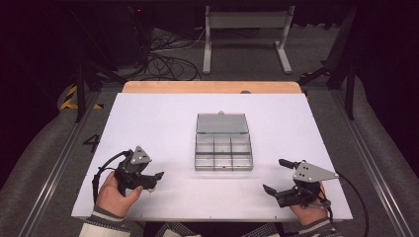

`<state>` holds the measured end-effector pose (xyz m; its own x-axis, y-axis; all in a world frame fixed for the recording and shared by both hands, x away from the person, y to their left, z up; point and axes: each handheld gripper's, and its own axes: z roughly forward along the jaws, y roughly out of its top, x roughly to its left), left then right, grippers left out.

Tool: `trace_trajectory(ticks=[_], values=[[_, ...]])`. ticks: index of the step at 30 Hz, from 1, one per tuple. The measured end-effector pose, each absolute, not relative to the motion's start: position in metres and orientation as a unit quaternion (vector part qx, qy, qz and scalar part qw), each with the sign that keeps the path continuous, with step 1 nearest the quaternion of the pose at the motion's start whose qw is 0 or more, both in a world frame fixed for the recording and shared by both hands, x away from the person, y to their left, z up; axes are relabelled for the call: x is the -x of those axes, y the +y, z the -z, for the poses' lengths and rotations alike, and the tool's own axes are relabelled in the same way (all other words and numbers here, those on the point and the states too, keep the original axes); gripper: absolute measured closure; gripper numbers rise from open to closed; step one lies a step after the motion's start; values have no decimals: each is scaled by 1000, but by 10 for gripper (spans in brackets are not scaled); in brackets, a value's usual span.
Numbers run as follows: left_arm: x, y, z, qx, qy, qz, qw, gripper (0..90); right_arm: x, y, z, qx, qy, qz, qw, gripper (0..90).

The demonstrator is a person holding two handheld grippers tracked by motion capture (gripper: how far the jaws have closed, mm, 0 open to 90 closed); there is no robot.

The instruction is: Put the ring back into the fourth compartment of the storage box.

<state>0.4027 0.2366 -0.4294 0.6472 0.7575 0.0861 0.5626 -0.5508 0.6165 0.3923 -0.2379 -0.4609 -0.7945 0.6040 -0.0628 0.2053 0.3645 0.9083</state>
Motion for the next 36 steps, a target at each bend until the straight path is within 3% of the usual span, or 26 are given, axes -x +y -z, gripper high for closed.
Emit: trace_trajectory(ticks=[9,36], values=[[-405,241,435,-879,386,-144,239,463,-392,-238,461,-252,803,-503,195,31],[-410,242,448,-908,378,-92,154,621,-393,-238,461,-250,805,-504,188,38]])
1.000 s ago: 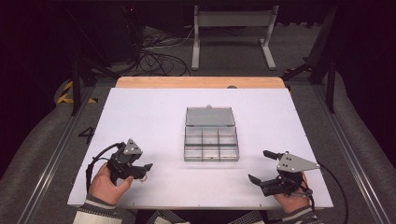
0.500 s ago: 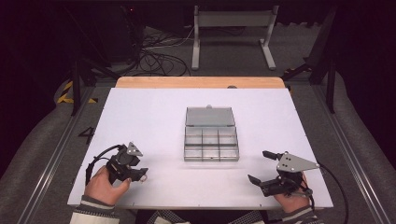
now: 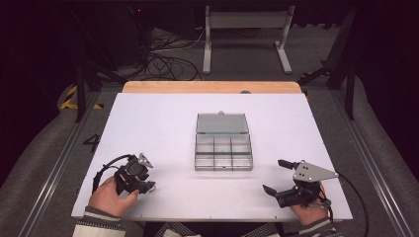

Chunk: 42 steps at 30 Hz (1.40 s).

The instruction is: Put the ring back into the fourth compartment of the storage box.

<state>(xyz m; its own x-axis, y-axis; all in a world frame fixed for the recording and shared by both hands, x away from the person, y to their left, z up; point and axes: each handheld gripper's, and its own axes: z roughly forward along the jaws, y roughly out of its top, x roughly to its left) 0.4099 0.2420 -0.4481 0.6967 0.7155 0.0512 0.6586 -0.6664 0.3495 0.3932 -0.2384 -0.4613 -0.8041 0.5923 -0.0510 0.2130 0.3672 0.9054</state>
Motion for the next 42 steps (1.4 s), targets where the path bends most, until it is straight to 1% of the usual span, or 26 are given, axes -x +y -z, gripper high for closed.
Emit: trace_trajectory(ticks=[4,5,9,20,28,34,42], values=[[-412,241,451,-911,378,-81,143,637,-393,-238,461,-250,806,-503,188,38],[-412,241,451,-911,378,-81,140,661,-393,-238,461,-251,805,-504,189,38],[-413,240,454,-913,378,-83,130,686,-393,-238,461,-250,806,-502,190,38],[-414,238,458,-913,382,-78,123,799,-394,-237,462,-252,806,-502,186,39],[-414,239,459,-912,381,-70,131,825,-394,-237,462,-251,807,-501,187,39],[-414,240,459,-911,385,-64,135,869,-394,-237,462,-251,807,-500,188,41],[-415,242,459,-907,392,-59,143,871,-394,-238,462,-250,807,-501,188,42]])
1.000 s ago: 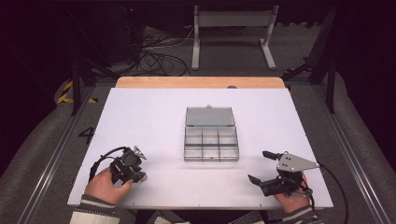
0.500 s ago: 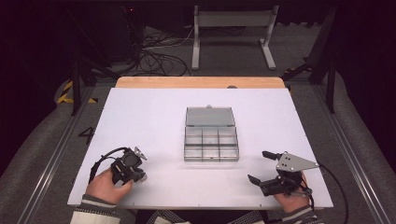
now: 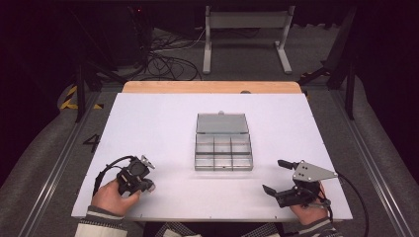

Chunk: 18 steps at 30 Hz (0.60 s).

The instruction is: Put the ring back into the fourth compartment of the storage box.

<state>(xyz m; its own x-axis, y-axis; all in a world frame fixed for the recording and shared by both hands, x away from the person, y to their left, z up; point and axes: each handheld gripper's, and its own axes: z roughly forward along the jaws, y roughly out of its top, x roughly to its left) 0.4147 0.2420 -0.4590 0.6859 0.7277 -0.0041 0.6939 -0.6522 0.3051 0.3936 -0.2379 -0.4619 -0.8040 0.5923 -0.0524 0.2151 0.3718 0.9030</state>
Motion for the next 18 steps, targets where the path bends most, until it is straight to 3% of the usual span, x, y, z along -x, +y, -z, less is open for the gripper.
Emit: trace_trajectory(ticks=[18], values=[[-406,244,440,-895,386,-93,205,880,-393,-238,462,-250,807,-501,188,43]])
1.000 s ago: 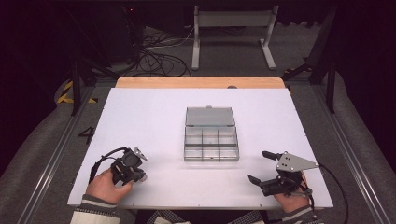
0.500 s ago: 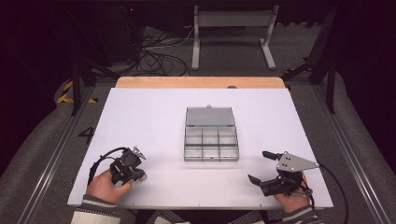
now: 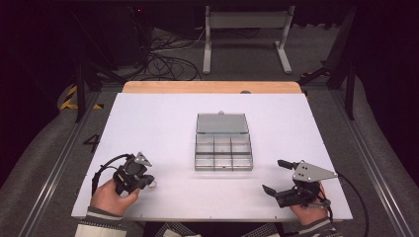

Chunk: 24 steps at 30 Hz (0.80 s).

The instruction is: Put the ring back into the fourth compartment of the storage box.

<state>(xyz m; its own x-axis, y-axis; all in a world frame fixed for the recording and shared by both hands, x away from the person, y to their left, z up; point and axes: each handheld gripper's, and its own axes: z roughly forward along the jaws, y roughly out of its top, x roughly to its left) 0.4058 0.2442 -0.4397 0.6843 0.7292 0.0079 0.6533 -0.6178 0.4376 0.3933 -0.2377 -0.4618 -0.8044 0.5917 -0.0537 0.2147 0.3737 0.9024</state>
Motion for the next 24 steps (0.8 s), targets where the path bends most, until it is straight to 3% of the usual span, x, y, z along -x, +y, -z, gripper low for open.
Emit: trace_trajectory(ticks=[24], values=[[-396,249,423,-866,376,-135,301,879,-393,-238,462,-250,807,-500,189,44]])
